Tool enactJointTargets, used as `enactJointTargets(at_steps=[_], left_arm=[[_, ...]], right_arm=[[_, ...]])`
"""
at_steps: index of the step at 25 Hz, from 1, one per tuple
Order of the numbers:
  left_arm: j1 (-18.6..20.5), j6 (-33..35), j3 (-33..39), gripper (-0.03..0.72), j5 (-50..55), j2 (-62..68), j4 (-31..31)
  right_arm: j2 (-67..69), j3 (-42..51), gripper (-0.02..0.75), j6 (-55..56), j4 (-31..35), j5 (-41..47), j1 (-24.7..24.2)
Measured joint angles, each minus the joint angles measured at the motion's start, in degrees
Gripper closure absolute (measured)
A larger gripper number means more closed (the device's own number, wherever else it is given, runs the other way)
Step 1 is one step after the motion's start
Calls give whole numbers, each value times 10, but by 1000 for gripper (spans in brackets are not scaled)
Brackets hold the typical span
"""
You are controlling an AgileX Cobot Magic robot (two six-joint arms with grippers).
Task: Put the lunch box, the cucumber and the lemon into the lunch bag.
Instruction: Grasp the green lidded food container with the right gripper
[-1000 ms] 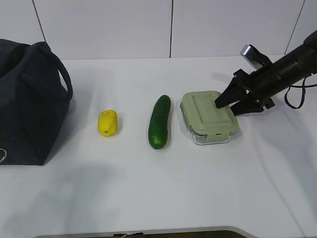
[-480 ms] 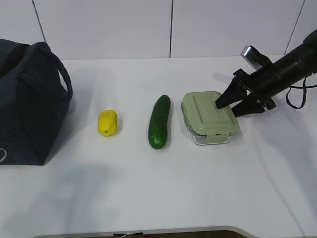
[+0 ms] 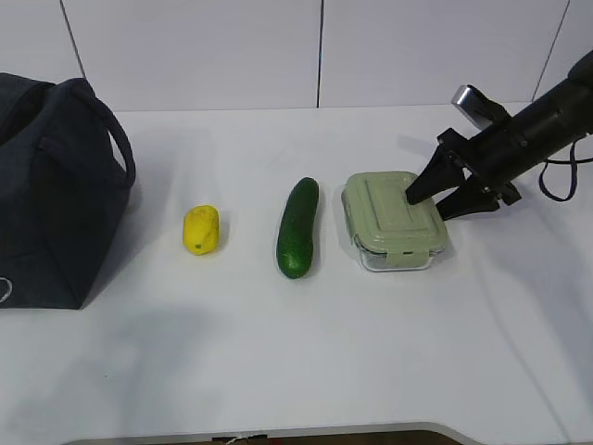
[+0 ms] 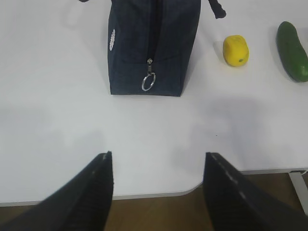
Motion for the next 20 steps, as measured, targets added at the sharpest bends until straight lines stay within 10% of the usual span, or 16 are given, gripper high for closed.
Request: enactJointTargets(at_steps=[20], left_arm=[[0, -1, 0, 257, 0, 0, 1]], right_arm=[[-5, -1, 241, 36, -26, 1, 24]])
